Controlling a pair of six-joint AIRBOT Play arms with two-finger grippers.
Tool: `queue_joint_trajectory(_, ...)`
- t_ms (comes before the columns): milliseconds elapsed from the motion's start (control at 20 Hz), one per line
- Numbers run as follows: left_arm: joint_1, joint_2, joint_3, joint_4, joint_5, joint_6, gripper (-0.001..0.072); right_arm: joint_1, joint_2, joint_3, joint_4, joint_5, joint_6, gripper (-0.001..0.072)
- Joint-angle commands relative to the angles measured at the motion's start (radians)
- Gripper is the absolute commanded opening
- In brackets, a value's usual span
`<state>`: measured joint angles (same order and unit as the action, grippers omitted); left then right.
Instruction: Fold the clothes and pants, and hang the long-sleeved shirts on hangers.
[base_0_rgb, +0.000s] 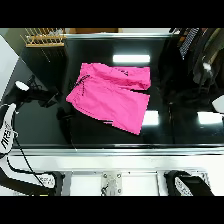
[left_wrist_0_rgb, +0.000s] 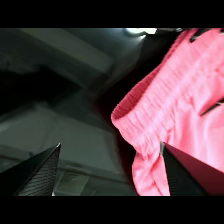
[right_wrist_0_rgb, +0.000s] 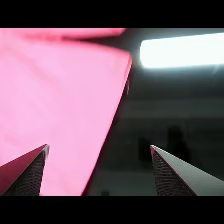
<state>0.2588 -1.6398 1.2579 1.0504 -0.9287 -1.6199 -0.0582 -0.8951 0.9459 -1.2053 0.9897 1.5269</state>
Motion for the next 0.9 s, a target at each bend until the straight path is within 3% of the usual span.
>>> queue_joint_trajectory(0, -0.030, 0.001, -0.078, -0.034, 0.145, -0.009, 0.0681, 0.045, 0.041, -0.076, -0.002, 0.010, 0.038, 0.0715)
queue_joint_trajectory(500, -0.122, -0.213, 0.173, -0.034, -0.039, -0.012, 0.0680, 0.050, 0.040, -0.077, 0.042, 0.038, 0.044, 0.0715)
queue_joint_trajectory(550, -0.129, -0.227, 0.191, -0.033, -0.050, -0.012, 0.0560, 0.049, 0.040, -0.079, 0.039, 0.053, 0.044, 0.0714)
queue_joint_trajectory(650, -0.132, -0.229, 0.204, -0.032, -0.053, -0.011, 0.0113, 0.049, 0.034, -0.108, 0.039, 0.060, 0.070, 0.0715)
queue_joint_trajectory(700, -0.130, -0.220, 0.204, -0.030, -0.051, -0.011, 0.0016, 0.048, 0.026, -0.135, 0.038, 0.059, 0.105, 0.0714)
queue_joint_trajectory(850, -0.117, -0.171, 0.199, -0.022, -0.108, 0.044, 0.0015, 0.047, -0.053, -0.248, 0.039, 0.053, 0.216, 0.0715)
